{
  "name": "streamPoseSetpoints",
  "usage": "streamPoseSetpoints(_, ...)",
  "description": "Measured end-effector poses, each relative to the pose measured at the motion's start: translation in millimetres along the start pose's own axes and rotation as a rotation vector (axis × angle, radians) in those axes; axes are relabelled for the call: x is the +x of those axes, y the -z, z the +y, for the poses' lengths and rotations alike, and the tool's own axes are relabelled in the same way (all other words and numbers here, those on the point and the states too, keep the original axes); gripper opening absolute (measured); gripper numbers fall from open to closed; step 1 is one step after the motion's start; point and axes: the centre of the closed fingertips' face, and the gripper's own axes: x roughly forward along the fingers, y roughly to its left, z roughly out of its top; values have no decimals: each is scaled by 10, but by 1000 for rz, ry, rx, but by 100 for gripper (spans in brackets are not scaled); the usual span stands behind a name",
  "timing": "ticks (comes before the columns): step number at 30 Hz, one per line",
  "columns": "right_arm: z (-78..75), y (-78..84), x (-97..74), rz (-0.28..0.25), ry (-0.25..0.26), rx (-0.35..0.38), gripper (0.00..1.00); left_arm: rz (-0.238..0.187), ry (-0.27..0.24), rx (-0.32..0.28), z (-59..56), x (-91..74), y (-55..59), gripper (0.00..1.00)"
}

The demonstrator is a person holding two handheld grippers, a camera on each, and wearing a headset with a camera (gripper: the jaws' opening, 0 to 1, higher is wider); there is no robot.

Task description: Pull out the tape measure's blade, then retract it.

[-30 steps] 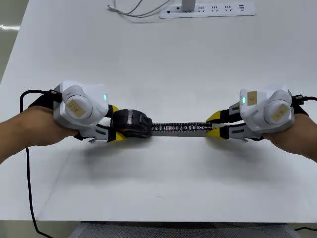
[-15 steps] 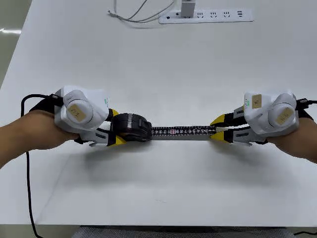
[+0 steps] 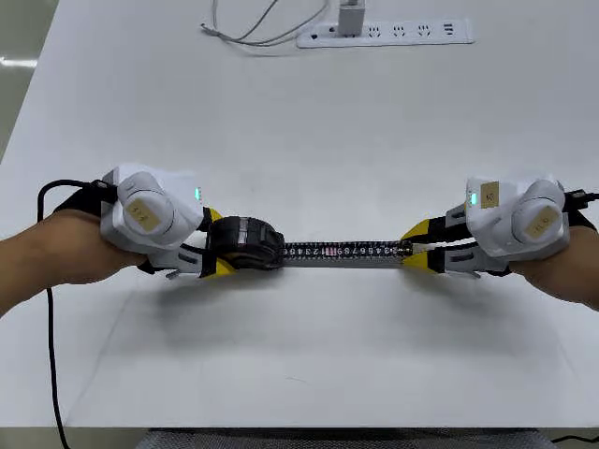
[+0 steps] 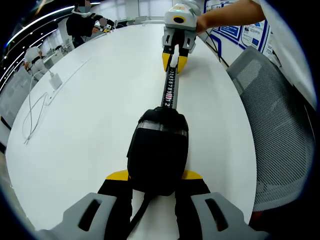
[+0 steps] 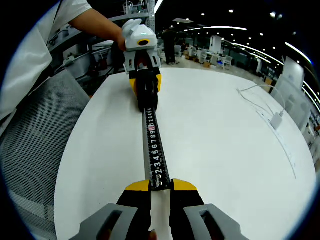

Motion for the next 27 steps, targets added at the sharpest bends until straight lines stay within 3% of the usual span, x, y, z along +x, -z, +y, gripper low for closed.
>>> streamPoseSetpoints(27, -60, 271, -240, 42, 25, -7, 9, -5, -2, -4, 1, 1, -3, 28)
